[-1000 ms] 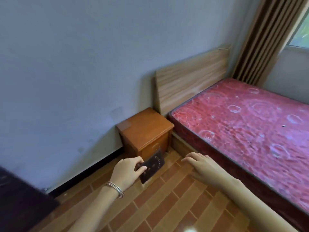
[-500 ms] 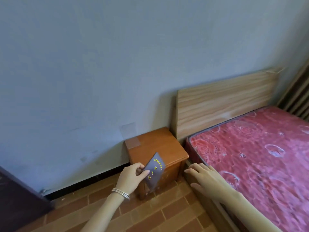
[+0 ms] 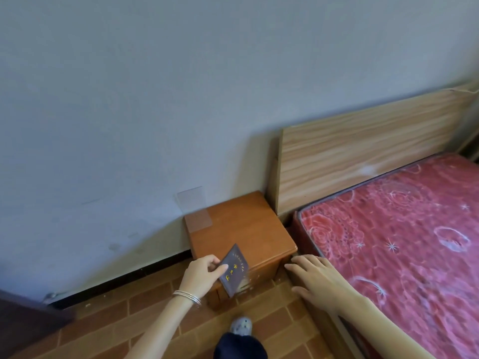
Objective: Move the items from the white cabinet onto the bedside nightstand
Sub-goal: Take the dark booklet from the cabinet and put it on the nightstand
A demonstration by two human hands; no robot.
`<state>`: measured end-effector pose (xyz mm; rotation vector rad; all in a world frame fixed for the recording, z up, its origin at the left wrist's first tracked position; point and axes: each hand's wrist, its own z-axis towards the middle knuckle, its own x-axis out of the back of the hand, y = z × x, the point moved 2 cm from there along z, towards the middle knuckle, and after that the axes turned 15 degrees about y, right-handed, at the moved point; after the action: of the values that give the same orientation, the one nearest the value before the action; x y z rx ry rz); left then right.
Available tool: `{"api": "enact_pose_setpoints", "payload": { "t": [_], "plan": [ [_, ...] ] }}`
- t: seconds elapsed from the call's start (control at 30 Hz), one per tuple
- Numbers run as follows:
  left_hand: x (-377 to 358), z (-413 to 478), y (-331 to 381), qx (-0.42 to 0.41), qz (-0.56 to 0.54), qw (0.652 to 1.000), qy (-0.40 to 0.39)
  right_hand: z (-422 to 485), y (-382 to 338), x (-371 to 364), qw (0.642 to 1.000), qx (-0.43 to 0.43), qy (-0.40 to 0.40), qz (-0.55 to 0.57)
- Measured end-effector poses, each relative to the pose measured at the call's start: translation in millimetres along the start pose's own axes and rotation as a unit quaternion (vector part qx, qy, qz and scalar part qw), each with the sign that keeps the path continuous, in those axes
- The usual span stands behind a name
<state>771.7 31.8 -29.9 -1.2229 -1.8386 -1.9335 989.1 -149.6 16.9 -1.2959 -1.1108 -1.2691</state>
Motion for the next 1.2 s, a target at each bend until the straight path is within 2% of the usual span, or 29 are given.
{"api": "enact_pose_setpoints", "payload": {
  "t": [0.23, 0.4, 0.57, 0.77, 0.87, 0.93, 1.03, 1.1, 1.17, 1.2],
  "plan": [
    [-30, 123, 0, 0.029, 0.031, 0.999, -0.013, 114, 34, -25, 0.999, 0.031, 0.032, -0.011],
    [-60, 199, -24, 0.093, 0.027, 0.995, -0.006, 194, 50, -52, 0.994, 0.058, 0.094, 0.014],
    [-97, 252, -64, 0.172, 0.016, 0.985, 0.015, 252, 70, -98, 0.992, 0.058, 0.104, 0.032],
    [-153, 303, -111, 0.275, -0.073, 0.955, 0.08, 302, 94, -160, 0.993, 0.063, 0.089, 0.045],
    [-189, 324, -138, 0.33, -0.132, 0.932, 0.073, 315, 105, -193, 0.993, 0.061, 0.09, 0.046],
    [-208, 330, -150, 0.354, -0.113, 0.926, 0.062, 317, 112, -211, 0.993, 0.063, 0.088, 0.047],
    [-223, 322, -160, 0.301, 0.109, 0.946, 0.055, 312, 123, -231, 0.994, 0.066, 0.071, 0.042],
    [-224, 311, -156, 0.171, 0.256, 0.95, 0.053, 309, 128, -240, 0.995, 0.058, 0.061, 0.051],
    [-235, 302, -155, 0.008, 0.315, 0.949, 0.004, 308, 132, -247, 0.996, 0.05, 0.054, 0.051],
    [-242, 299, -158, -0.046, 0.333, 0.941, -0.039, 308, 133, -250, 0.996, 0.055, 0.052, 0.045]
  ]
}}
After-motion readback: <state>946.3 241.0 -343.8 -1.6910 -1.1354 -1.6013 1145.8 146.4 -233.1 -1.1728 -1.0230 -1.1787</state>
